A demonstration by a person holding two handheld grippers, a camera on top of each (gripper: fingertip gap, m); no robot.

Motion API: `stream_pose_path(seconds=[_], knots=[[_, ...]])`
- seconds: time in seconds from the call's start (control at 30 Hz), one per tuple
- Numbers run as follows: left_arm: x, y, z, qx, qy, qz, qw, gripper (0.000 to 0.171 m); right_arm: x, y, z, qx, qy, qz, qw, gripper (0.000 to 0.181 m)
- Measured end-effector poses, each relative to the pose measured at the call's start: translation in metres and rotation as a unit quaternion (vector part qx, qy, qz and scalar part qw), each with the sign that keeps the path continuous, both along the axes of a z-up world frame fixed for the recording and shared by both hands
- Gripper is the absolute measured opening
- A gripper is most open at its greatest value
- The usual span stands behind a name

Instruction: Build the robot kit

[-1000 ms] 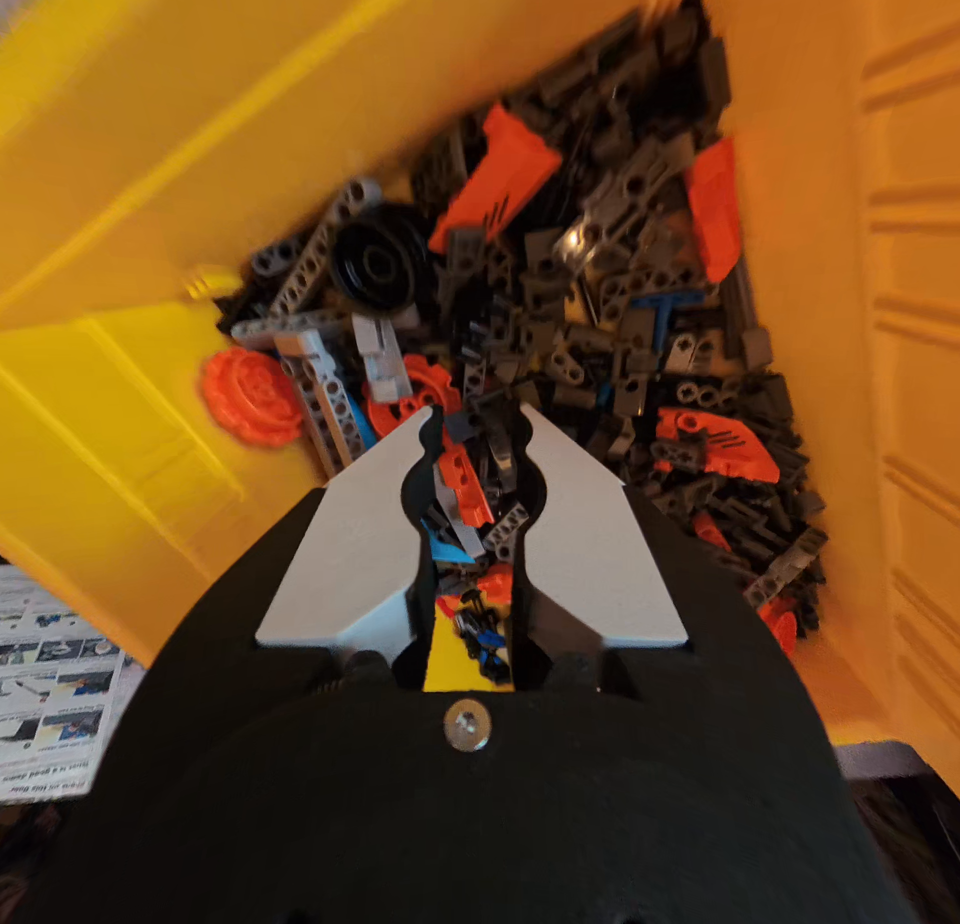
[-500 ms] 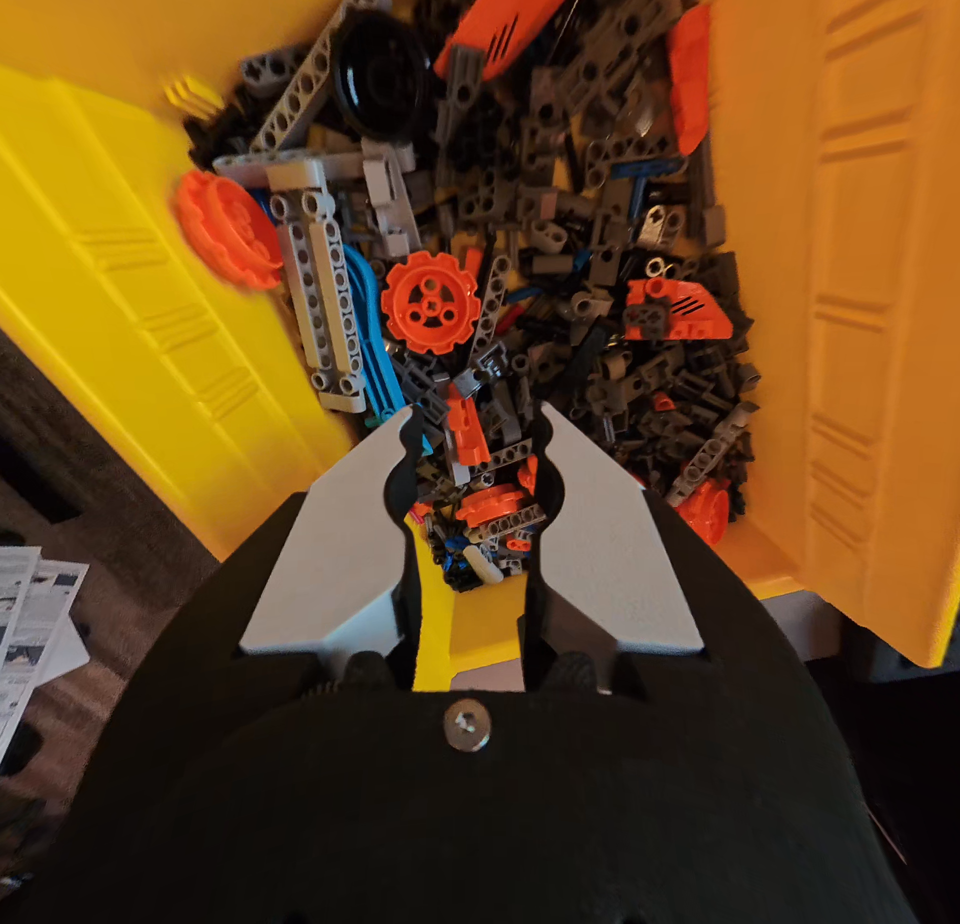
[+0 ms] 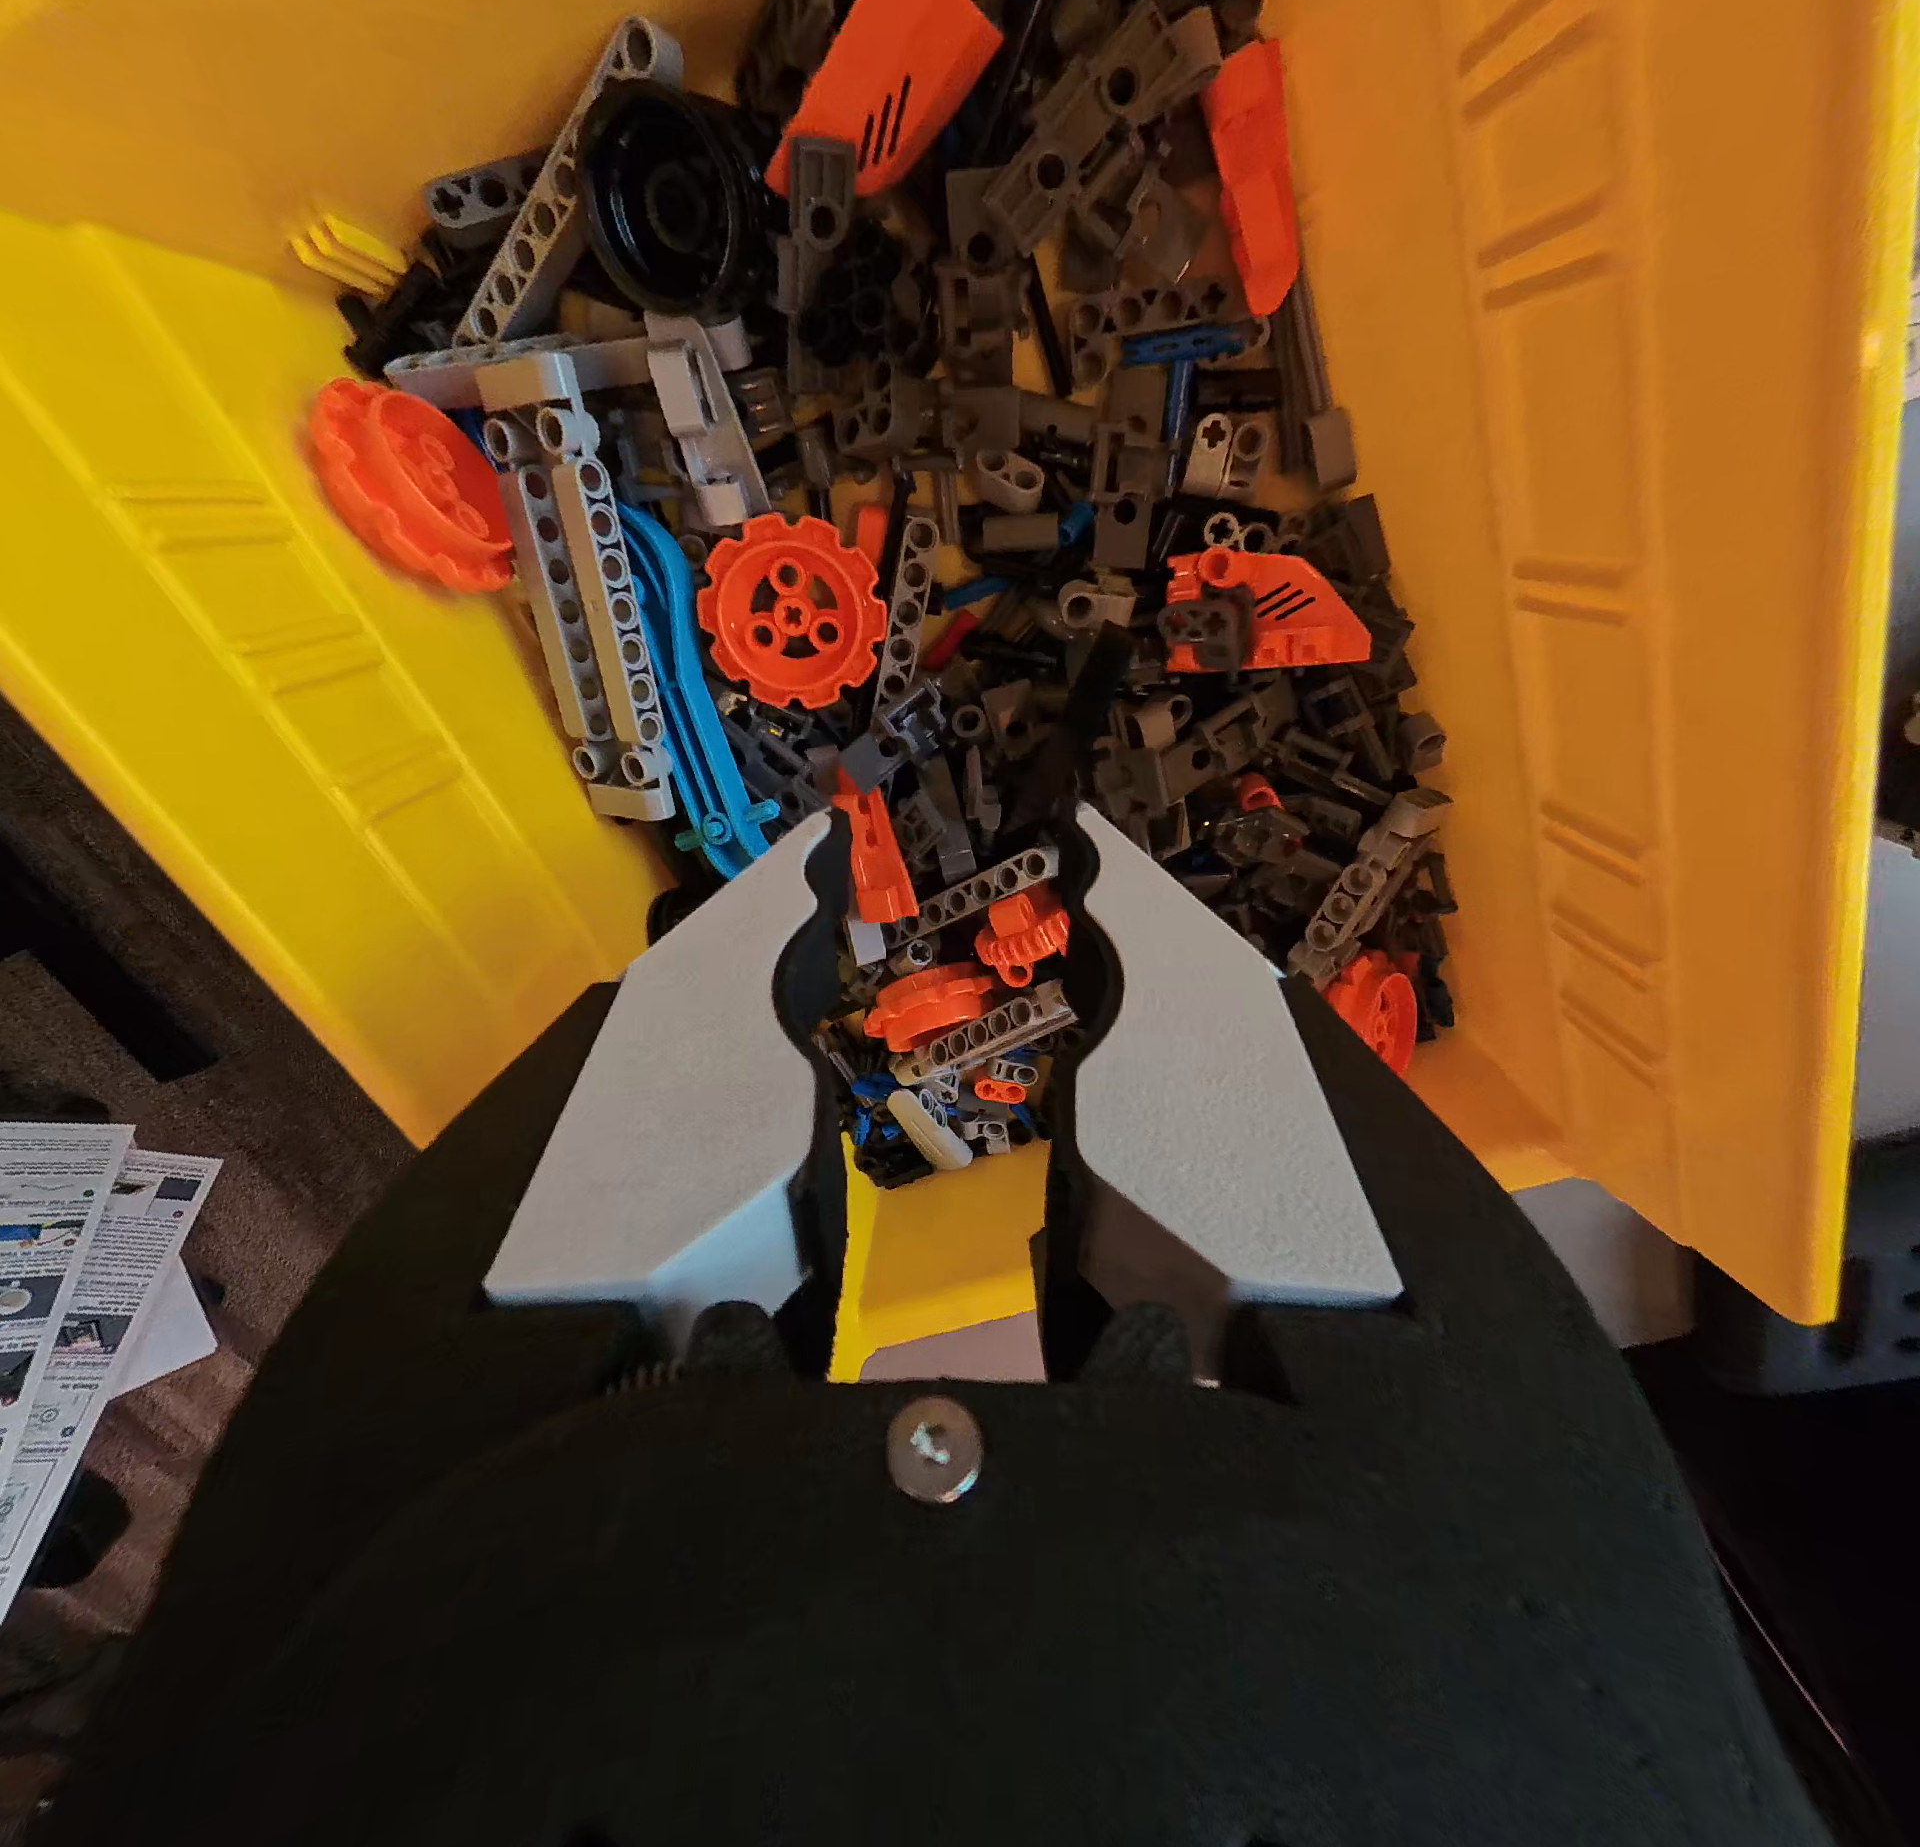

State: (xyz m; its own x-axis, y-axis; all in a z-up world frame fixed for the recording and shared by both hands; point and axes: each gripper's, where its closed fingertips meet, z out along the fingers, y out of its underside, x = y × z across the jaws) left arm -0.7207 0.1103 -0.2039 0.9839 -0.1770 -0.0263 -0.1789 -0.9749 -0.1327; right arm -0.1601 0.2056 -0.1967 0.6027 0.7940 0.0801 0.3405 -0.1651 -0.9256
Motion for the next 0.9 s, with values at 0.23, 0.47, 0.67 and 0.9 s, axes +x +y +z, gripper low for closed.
stream_pose_path(seconds=[0.23, 0.47, 0.67, 0.9], knots=[[0.005, 0.004, 0.004, 0.018, -0.009, 0.012, 1.000, 0.036, -0.005, -0.002, 0.004, -0.001, 0.010, 0.009, 1.000, 0.046], [0.015, 0.010, 0.015, 0.044, -0.010, 0.024, 0.999, 0.034, -0.012, -0.006, 0.001, -0.008, 0.009, 0.023, 1.000, 0.045], [0.008, 0.007, 0.011, 0.045, -0.004, 0.044, 0.998, 0.034, -0.016, -0.011, -0.001, -0.010, 0.008, 0.033, 0.999, 0.045], [0.006, 0.004, -0.003, 0.041, -0.029, 0.047, 0.998, 0.047, -0.018, -0.014, 0.001, -0.005, 0.007, 0.041, 0.999, 0.045]])
